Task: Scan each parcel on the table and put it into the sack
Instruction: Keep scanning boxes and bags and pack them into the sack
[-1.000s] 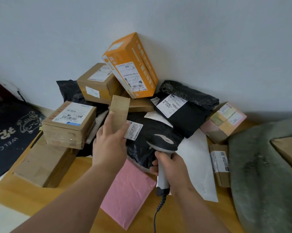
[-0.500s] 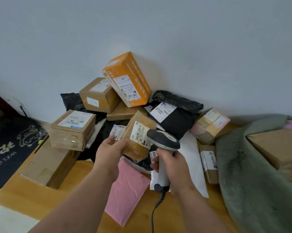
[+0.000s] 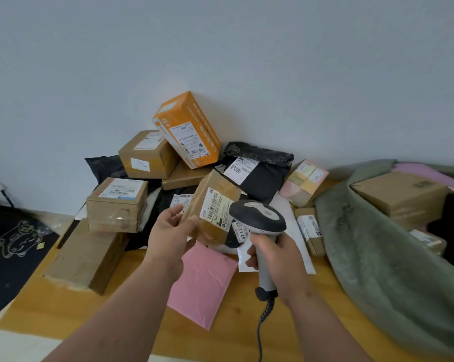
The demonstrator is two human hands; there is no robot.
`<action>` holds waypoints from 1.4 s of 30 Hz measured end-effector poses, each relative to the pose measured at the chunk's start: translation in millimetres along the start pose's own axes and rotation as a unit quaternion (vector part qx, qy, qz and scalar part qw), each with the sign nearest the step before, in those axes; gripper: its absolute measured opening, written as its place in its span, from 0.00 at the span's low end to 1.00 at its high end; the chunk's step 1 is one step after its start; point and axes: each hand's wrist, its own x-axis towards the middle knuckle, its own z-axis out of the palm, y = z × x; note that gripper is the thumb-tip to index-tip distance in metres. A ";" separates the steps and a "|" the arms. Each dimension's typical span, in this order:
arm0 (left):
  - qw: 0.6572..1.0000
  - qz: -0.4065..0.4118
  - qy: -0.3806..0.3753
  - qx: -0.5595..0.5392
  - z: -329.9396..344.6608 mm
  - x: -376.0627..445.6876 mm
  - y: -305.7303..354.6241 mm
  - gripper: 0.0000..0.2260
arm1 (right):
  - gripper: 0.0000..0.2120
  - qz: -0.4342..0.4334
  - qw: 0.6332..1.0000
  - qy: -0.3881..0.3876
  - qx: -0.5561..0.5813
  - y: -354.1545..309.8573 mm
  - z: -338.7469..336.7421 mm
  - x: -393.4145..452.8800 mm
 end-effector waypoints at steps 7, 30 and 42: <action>0.990 0.080 -0.036 0.109 -21.5 -20.5 17.4 0.19 | 0.06 -0.057 0.995 -0.026 -0.081 -2.4 4.2 -39.4; 0.962 0.152 -0.053 0.222 -14.3 -64.1 4.8 0.12 | 0.08 -0.164 0.973 -0.036 -0.158 6.9 -30.1 -94.2; 0.958 0.177 -0.058 0.220 85.9 -119.5 -22.5 0.14 | 0.04 -0.126 0.983 -0.005 -0.131 20.0 -140.5 -103.6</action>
